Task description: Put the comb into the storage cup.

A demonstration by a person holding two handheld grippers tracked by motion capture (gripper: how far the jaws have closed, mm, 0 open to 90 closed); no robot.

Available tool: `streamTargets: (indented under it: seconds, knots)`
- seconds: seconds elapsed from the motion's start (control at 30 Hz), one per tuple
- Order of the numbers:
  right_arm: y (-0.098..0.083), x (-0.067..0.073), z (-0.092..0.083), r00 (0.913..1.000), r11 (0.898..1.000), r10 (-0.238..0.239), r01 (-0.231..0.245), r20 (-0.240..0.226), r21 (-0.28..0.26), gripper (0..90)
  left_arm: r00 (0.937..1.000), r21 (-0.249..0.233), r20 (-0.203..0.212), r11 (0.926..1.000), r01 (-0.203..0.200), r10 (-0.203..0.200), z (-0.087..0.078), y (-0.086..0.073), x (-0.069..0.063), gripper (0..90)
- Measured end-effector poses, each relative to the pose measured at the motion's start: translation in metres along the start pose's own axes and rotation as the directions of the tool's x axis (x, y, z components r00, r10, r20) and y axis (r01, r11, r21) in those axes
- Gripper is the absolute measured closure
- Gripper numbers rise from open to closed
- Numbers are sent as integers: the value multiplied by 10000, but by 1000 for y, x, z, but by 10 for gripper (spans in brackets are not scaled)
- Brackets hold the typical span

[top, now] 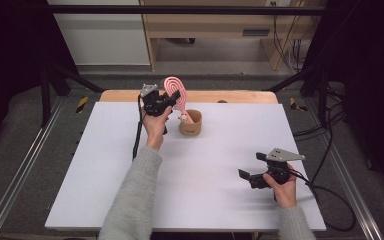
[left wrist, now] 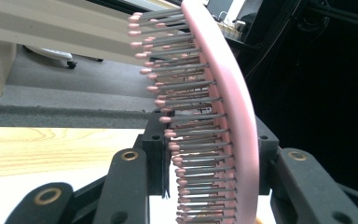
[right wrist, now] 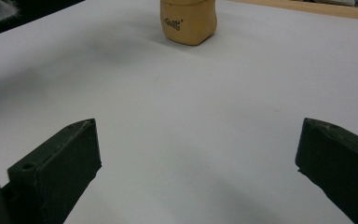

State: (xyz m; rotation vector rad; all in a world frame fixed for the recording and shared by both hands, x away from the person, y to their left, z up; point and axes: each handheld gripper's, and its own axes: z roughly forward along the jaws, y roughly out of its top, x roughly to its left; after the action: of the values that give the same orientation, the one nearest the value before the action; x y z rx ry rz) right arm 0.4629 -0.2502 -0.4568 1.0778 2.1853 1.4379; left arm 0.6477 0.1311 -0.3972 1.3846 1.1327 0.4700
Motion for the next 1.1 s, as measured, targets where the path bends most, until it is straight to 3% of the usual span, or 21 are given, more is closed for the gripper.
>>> streamTargets:
  seconds: [0.43,0.73,1.1]
  knots:
    - [0,0,0,10000,10000,51,-51,1,26,4,9998,6,-164,10000,75,-75,-2,-3,6,586]
    - [0,0,0,10000,10000,36,-36,0,60,4,9997,277,-255,9996,-10,17,-3,-5,10,558]
    - [0,0,0,10000,10000,49,-49,-9,38,4,9998,674,-210,9977,-52,66,-7,-4,12,436]
